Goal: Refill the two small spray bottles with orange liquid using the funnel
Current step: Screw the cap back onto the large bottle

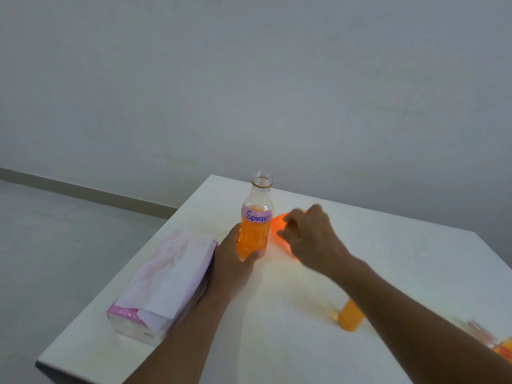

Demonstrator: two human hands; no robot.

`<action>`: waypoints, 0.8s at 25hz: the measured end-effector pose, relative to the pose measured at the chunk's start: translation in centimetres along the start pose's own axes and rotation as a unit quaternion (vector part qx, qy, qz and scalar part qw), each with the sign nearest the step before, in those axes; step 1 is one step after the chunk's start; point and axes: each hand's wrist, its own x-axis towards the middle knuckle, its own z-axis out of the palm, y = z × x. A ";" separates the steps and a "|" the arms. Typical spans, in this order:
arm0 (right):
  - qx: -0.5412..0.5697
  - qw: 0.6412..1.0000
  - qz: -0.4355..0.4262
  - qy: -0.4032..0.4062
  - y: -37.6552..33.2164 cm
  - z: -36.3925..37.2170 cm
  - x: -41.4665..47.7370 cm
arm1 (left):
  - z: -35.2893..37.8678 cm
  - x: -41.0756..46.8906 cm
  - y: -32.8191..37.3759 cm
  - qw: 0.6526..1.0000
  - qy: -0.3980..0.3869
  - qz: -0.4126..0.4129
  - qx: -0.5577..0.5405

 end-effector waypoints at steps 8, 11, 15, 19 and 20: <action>0.397 0.915 0.034 0.064 -4.6 -7.3 6.6 | 0.4 -0.5 -0.4 0.992 0.043 0.030 0.118; 0.301 0.952 0.013 0.050 -4.5 -6.0 6.8 | 0.6 -0.6 -0.4 0.992 0.057 0.015 0.116; 0.253 0.967 -0.030 0.020 -3.6 -5.9 6.8 | 0.8 -0.4 -0.9 0.991 0.063 0.030 0.114; 0.073 0.983 -0.152 -0.072 -4.0 -7.7 8.3 | 0.8 -0.4 -0.9 0.991 0.064 0.039 0.107; 0.035 0.980 -0.175 -0.090 -4.4 -8.3 8.7 | 0.8 -0.3 -1.0 0.991 0.066 0.043 0.106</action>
